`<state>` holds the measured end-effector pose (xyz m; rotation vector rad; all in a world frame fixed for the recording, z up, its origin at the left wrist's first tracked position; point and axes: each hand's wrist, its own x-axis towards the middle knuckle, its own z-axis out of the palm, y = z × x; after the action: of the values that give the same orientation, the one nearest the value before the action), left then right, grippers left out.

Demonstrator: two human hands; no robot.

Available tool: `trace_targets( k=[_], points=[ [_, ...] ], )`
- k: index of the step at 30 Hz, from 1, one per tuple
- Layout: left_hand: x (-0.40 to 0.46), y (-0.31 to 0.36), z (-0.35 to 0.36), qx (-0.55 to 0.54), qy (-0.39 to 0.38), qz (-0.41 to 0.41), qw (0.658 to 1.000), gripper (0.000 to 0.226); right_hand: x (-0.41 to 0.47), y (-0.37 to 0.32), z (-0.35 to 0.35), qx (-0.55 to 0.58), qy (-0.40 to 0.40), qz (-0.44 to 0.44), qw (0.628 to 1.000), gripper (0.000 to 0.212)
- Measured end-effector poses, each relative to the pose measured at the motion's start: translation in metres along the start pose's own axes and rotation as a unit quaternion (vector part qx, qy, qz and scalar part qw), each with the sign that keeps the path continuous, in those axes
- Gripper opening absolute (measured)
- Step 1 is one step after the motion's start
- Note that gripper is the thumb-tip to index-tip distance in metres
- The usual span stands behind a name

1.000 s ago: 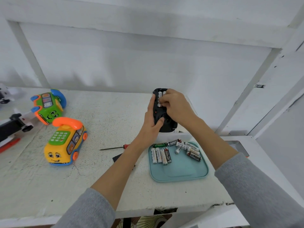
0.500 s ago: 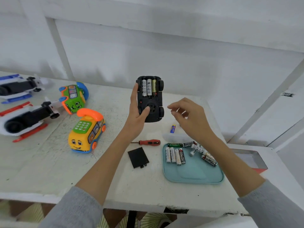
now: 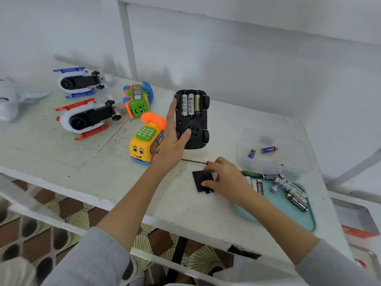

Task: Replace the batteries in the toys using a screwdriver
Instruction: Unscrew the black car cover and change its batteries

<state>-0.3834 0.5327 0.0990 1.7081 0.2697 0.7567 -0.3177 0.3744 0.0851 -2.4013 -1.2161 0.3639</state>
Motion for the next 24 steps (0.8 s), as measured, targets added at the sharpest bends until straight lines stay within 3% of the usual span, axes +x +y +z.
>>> trace_targets(
  k=[9, 14, 20, 24],
  points=[
    [-0.013, -0.002, -0.001, -0.009, -0.011, -0.011, 1.000, 0.069, 0.000, -0.001, 0.002, 0.137, 0.013, 0.072, 0.988, 0.028],
    [-0.027, -0.006, 0.002, -0.025, -0.012, -0.022, 0.999, 0.069, -0.006, 0.010, -0.026, 0.285, 0.065, 0.105, 0.950, 0.027],
    [-0.055, -0.015, 0.007, -0.051, -0.003, -0.050, 0.997, 0.068, -0.010, 0.014, -0.063, 0.402, 0.177, 0.063, 0.896, 0.027],
    [-0.067, -0.013, 0.010, -0.081, -0.004, -0.062, 0.995, 0.067, -0.006, 0.007, -0.059, 0.468, 0.148, 0.031, 0.871, 0.028]
  ],
)
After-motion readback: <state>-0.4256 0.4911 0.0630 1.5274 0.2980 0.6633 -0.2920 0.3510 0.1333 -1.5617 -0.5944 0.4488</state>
